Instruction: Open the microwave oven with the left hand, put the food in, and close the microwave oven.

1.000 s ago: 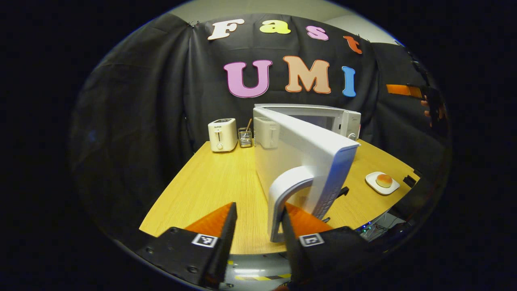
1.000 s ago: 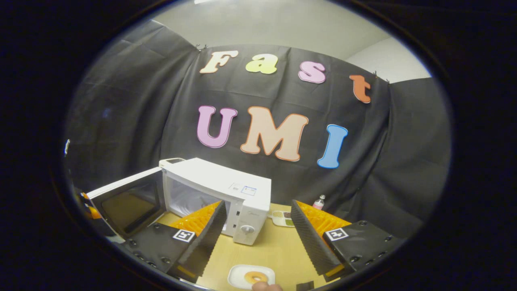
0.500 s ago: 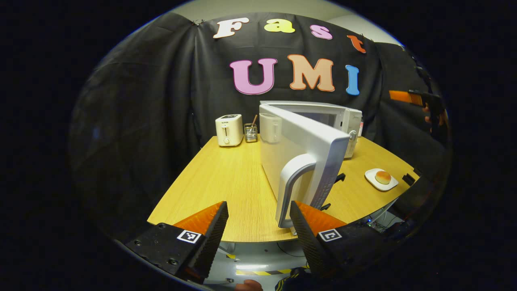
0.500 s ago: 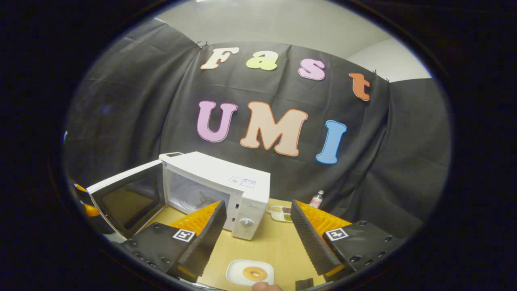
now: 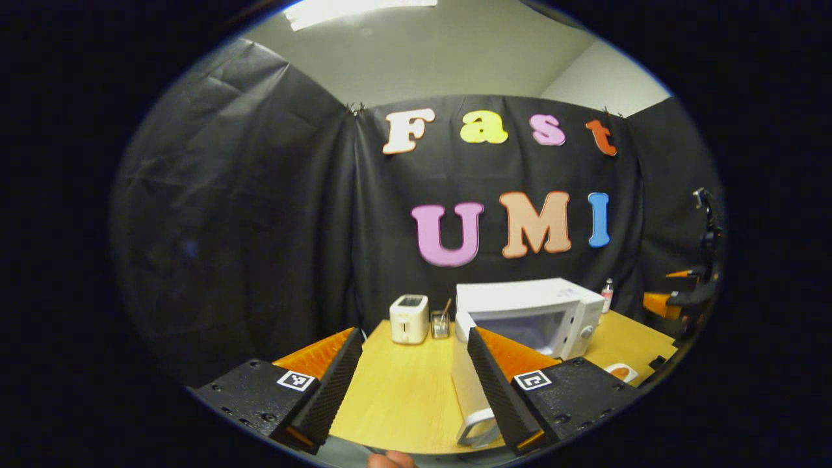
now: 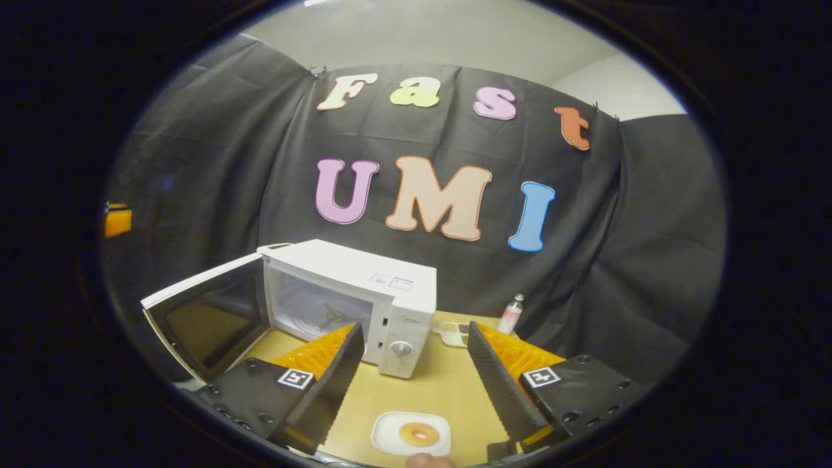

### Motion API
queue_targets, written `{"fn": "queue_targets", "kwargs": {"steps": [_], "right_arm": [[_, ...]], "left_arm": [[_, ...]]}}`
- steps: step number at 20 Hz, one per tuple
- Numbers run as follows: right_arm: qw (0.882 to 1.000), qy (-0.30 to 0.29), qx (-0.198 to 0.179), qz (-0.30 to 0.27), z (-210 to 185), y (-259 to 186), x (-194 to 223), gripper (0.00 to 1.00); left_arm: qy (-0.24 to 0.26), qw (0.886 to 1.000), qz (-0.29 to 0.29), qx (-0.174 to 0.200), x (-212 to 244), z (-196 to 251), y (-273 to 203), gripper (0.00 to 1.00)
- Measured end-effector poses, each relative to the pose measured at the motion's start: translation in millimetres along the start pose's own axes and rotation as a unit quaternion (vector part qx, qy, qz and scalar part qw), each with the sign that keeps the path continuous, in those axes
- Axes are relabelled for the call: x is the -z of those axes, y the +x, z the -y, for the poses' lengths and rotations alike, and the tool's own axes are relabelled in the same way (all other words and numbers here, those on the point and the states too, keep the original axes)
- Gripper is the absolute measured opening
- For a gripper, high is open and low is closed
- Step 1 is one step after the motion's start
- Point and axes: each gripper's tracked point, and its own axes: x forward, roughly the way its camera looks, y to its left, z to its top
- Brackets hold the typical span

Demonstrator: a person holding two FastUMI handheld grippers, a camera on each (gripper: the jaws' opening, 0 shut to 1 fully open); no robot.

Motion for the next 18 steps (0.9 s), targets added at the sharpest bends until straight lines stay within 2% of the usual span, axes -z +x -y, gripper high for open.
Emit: {"fn": "queue_targets", "kwargs": {"steps": [3, 4, 5, 9, 12, 17, 18], "right_arm": [[0.999, 0.016, 0.006, -0.041, 8.2, 6.0, 54.6, 0.97], [0.999, 0.014, 0.007, -0.051, 8.7, 8.8, 69.1, 1.00], [0.998, 0.011, 0.009, -0.066, 9.8, 10.9, 85.2, 0.97], [0.991, 0.030, 0.013, -0.130, 10.1, 18.1, 146.0, 1.00], [0.981, 0.039, 0.028, -0.185, 18.8, 25.5, 195.7, 0.98], [0.965, 0.048, 0.045, -0.253, 29.8, 38.3, 247.8, 1.00], [0.962, 0.048, 0.045, -0.266, 29.9, 37.4, 257.7, 0.98]], "left_arm": [[-0.008, 0.999, 0.039, 0.032, -33.3, 34.5, -1.4, 0.94], [-0.017, 0.998, 0.041, 0.043, -37.9, 46.0, 0.1, 0.95], [-0.026, 0.997, 0.040, 0.053, -39.0, 57.1, -0.8, 0.95], [-0.063, 0.993, 0.031, 0.091, -39.0, 87.4, -7.7, 0.95], [-0.062, 0.993, 0.029, 0.097, -38.1, 90.1, -7.9, 0.95], [-0.084, 0.992, 0.020, 0.091, -33.8, 91.6, -2.9, 0.93], [-0.087, 0.991, 0.017, 0.095, -31.6, 94.3, -2.8, 0.93]]}}
